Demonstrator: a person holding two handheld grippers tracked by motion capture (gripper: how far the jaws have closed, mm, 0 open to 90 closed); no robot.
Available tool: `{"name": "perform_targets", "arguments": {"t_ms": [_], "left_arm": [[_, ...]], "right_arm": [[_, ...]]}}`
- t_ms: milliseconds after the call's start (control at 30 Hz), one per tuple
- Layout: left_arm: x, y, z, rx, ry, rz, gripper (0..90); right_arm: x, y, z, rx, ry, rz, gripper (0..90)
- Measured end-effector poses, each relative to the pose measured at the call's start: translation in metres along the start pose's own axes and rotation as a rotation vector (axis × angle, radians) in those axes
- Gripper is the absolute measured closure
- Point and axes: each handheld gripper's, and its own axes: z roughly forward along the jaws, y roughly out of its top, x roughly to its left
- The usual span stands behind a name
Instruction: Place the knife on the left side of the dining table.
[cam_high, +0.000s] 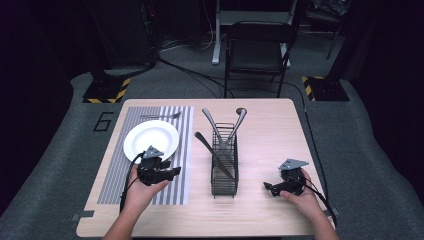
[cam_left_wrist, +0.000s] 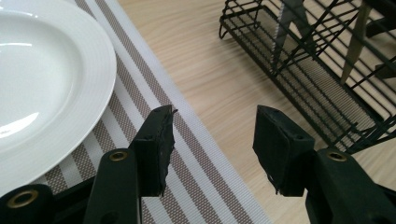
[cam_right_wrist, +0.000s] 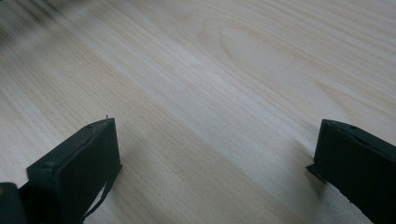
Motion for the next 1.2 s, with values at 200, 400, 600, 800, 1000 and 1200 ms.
{"name": "perform_targets", "arguments": {"t_ms": [200, 400, 600, 800, 1000, 1200], "left_arm": [[-0.004, 0.014, -0.006, -0.016, -0.016, -0.010, 48.0], [-0.007, 0.029, -0.011, -0.035, -0.032, -0.036, 48.2], [-0.012, 0.044, -0.016, -0.058, -0.039, -0.036, 48.4], [-0.018, 0.062, -0.021, -0.064, -0.059, -0.042, 49.0], [-0.027, 0.077, -0.022, -0.081, -0.076, -0.049, 49.1], [-0.034, 0.086, -0.019, -0.086, -0.091, -0.039, 49.7]], "right_arm": [[0.000, 0.000, 0.000, 0.000, 0.000, 0.000, 0.0], [0.000, 0.000, 0.000, 0.000, 0.000, 0.000, 0.0], [0.000, 0.000, 0.000, 0.001, 0.001, 0.000, 0.0], [0.000, 0.000, 0.000, 0.000, 0.000, 0.001, 0.0], [0.000, 0.000, 0.000, 0.000, 0.000, 0.000, 0.0], [0.000, 0.000, 0.000, 0.000, 0.000, 0.000, 0.0]]}}
